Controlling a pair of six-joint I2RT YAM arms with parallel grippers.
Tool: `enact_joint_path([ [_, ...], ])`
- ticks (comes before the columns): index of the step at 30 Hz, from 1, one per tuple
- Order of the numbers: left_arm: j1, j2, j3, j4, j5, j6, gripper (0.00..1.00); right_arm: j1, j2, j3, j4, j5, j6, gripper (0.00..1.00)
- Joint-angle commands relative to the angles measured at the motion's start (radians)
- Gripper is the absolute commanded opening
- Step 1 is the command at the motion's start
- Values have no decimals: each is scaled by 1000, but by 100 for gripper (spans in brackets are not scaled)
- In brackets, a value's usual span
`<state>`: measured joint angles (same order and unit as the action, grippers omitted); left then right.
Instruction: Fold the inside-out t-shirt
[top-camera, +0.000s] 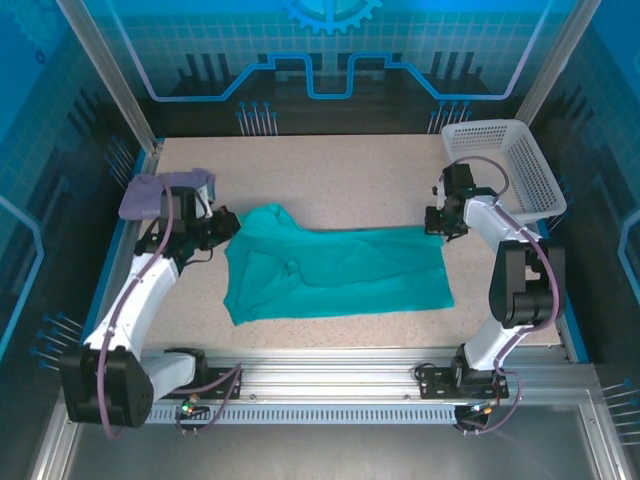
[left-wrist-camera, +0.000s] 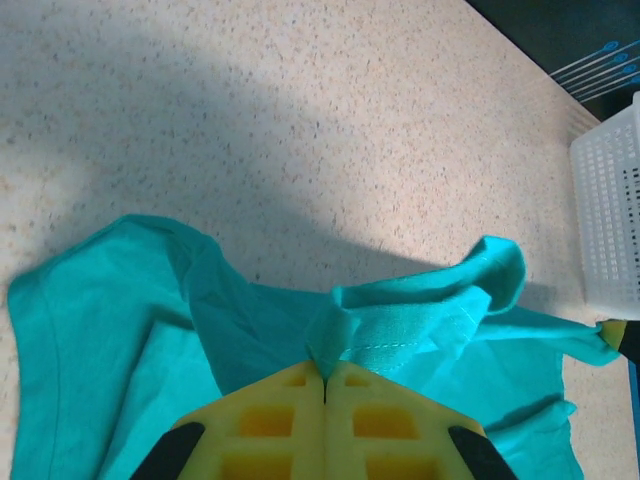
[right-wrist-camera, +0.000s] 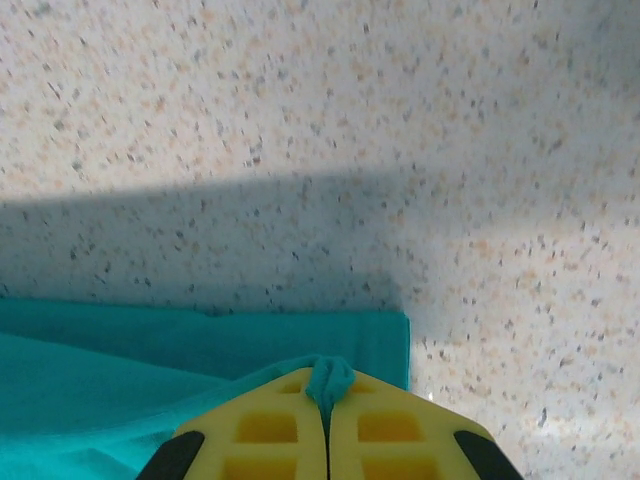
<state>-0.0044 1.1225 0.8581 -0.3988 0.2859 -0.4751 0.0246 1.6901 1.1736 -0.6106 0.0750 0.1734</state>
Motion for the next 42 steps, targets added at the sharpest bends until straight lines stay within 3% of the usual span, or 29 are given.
enact_joint_path([
  [1, 4, -45, -69, -61, 18, -31, 0, -15, -27, -37, 9, 12, 14, 7],
  [14, 3, -100, -233, -85, 34, -74, 0, -10, -93, -144, -32, 35, 72, 10],
  [22, -19, -153, -415, 10, 46, -174, 0, 6, -334, -350, 89, 36, 180, 42],
  [27, -20, -123, -427, 37, 47, -175, 0, 155, -343, -343, 194, 24, 133, 49],
  [30, -22, -114, -438, 56, 47, -176, 1, 214, -239, -300, 188, 56, 123, 49],
  [36, -26, -104, -449, 60, 56, -177, 1, 208, -23, -136, 55, 58, 103, 40],
  [42, -31, -184, -464, 15, 49, -223, 1, 207, -38, -183, -83, -44, 122, 28],
])
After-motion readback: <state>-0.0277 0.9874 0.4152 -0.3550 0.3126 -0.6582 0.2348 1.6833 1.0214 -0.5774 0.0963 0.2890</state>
